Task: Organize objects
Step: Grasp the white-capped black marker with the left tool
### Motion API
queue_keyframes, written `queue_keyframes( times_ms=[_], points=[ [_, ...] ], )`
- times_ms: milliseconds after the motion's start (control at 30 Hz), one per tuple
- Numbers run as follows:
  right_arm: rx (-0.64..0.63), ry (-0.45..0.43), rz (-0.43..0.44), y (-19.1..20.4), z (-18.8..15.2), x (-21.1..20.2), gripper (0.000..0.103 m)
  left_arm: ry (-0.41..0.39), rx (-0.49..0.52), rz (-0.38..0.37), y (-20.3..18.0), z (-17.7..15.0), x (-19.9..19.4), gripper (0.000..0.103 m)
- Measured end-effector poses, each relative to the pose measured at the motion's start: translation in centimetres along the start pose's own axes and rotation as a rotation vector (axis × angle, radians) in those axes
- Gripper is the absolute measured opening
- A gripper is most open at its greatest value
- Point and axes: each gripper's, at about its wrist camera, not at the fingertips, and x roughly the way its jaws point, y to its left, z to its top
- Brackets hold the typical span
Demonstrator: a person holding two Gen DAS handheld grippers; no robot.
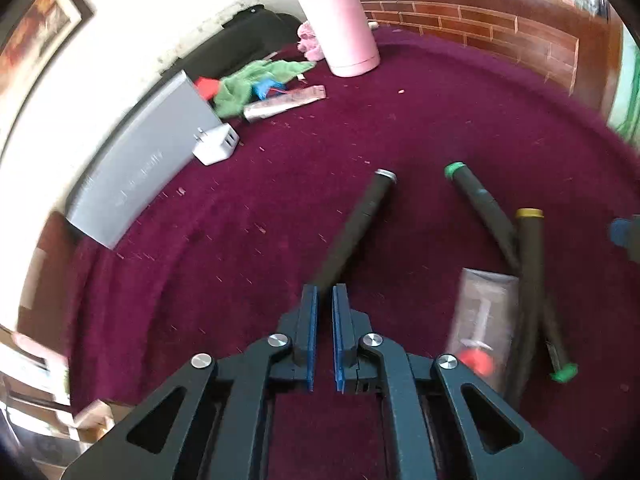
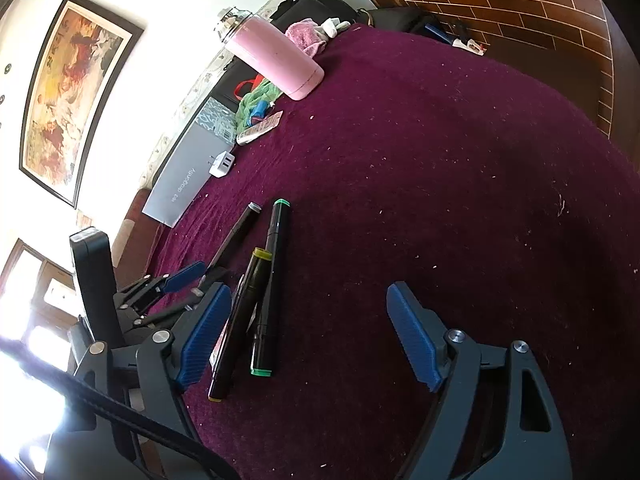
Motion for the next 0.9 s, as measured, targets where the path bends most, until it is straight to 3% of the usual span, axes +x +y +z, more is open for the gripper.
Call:
queue_keyframes(
  times_ms=[200,333,433,467,567,767,833,900],
  points=[
    [-0.009,0.003,0.0,0.0,0.0,0.0,0.081,0.044,-0.092,-0.101,1.8,-5.1,-2.1,0.004],
    [-0.02,0.0,-0.008,0.3,0.0,0.0,0.082,-0.075,-0.15,-0.165,3.4,-4.2,-3.4,0.009],
    [-0.026,-0.002,-0.01,0.3,0.0,-0.1,0.082,-0.08,-0.112,-0.21,3.5,-2.1,-2.0,0.043],
    [-0.025,-0.003,-0.008,0.3,-0.1,-0.1,0.082,-0.077,-0.091,-0.195,3.4,-1.7,-1.5,0.044],
    [-0.018,-0.005,-0.001,0.2,0.0,-0.2,0.082,-0.064,-0.02,-0.14,2.9,-0.1,0.4,0.045],
    [-0.019,-0.002,0.005,0.1,0.0,-0.2,0.084,-0.06,-0.004,-0.122,1.6,2.0,2.8,0.045],
    [-0.019,-0.002,0.007,0.1,0.0,-0.2,0.084,-0.047,-0.056,-0.139,1.4,2.4,3.0,0.037],
    [-0.017,-0.002,0.01,0.0,0.0,-0.2,0.084,-0.038,-0.075,-0.187,1.3,2.1,2.8,0.012]
  ],
)
